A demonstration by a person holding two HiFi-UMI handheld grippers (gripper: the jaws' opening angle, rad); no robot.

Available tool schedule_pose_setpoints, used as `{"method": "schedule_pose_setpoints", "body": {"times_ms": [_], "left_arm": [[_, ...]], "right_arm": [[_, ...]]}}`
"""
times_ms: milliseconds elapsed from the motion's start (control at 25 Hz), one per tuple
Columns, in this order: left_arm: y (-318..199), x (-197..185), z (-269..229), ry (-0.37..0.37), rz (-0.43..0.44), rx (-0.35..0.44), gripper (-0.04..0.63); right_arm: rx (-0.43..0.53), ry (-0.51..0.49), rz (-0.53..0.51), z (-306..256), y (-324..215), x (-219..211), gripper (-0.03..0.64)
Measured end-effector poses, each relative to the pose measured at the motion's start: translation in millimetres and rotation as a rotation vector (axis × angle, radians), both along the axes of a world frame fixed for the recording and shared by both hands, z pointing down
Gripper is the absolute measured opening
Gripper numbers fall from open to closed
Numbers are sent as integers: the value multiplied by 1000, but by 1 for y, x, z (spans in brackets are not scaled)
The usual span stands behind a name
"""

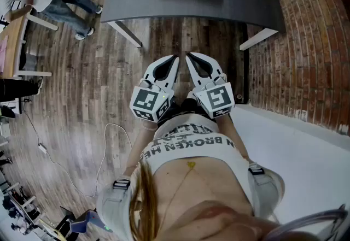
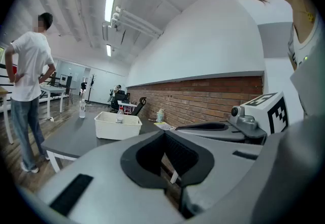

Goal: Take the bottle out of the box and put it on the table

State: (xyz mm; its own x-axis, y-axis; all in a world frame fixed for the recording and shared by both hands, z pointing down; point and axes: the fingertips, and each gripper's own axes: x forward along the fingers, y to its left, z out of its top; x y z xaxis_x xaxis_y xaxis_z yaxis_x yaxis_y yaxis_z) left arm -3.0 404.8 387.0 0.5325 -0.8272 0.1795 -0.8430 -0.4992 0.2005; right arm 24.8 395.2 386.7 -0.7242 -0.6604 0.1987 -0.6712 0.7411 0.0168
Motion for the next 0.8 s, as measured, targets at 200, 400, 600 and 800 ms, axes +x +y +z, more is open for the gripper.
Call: {"method": "schedule_pose_setpoints", "body": {"times_ms": [200,400,600,800], "left_arm": [[0,12,1,13,-11,-1,0],[1,21,4,8,-33,0,0],[-5,19,6,8,-53,-8,0],[-28,5,12,18,-51,-23,0]], "right_arm": [[21,-29,-19,-3,-2,13,11],[42,-50,-35,-2,-4,25,9],[58,-44,-66,-4,-13,19,9],[57,-52,-65,-2,-34,5,9]]}}
